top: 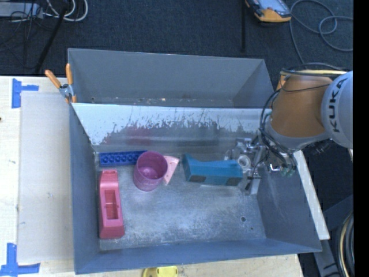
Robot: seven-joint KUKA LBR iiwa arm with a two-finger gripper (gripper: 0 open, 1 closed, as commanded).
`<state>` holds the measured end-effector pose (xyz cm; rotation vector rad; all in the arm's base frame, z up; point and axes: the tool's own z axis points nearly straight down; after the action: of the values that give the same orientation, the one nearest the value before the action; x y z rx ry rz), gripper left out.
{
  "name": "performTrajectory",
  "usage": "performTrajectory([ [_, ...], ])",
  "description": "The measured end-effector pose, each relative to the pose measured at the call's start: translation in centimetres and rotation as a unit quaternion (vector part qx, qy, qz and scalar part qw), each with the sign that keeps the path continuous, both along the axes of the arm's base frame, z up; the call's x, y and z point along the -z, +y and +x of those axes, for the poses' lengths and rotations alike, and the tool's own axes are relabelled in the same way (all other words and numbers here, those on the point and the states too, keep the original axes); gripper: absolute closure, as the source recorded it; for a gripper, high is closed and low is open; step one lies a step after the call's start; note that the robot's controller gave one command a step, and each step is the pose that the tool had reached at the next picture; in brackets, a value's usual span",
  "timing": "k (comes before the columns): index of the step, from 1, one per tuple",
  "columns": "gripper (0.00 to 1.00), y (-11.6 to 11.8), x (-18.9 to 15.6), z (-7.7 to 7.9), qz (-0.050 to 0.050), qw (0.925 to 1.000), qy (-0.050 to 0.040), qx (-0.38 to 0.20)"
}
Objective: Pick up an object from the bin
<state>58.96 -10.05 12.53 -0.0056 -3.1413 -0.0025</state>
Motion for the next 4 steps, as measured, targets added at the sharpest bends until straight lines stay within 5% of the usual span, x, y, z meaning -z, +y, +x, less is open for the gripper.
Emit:
performTrajectory([
  [1, 0.0, 1.5, -0.2, 0.3, -0.001, 0.9983, -0.0009, 0.057],
  [2, 0.0, 2.5, 5.7, 0.8, 0.0, 0.9992, 0.0008, 0.04],
  [3, 1.0, 3.5, 5.7, 1.5, -0.001, 0.997, 0.0023, 0.077],
  [4, 1.0, 3.5, 5.7, 1.5, -0.001, 0.997, 0.0023, 0.077],
])
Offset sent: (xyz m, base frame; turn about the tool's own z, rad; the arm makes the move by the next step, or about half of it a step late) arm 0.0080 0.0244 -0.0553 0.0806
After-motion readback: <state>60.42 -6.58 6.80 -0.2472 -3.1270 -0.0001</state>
